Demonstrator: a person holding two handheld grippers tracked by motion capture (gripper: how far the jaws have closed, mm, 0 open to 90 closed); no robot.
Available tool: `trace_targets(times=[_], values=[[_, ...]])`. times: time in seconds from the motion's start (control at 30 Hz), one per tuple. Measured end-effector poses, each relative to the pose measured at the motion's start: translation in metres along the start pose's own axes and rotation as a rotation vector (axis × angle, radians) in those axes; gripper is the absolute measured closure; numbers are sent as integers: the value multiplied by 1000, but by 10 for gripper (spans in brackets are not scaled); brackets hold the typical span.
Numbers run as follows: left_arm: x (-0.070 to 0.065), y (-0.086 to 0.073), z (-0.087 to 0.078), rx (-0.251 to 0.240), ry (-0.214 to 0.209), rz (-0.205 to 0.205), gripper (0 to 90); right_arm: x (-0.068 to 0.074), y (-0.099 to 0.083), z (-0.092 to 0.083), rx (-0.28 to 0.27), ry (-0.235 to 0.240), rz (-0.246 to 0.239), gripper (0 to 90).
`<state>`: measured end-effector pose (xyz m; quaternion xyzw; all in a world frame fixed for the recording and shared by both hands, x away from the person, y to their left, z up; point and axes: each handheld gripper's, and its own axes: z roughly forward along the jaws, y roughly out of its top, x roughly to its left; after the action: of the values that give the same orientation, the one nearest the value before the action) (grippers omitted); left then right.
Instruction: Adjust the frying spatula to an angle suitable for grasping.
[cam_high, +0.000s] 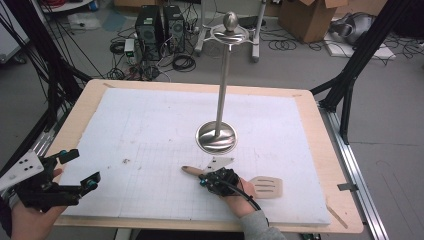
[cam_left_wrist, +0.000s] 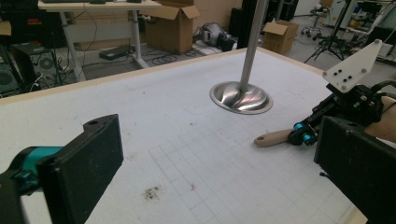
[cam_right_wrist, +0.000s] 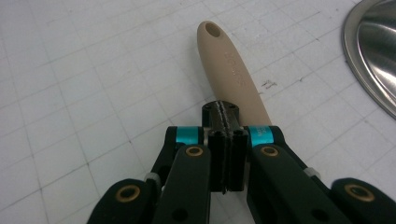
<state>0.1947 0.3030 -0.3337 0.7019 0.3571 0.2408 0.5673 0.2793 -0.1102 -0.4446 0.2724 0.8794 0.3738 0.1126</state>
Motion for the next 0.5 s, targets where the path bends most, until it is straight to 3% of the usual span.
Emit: trace_targets(times=[0.5], values=[[0,-1,-2,2,5,1,18,-11,-1,0,-8,-64,48,900]])
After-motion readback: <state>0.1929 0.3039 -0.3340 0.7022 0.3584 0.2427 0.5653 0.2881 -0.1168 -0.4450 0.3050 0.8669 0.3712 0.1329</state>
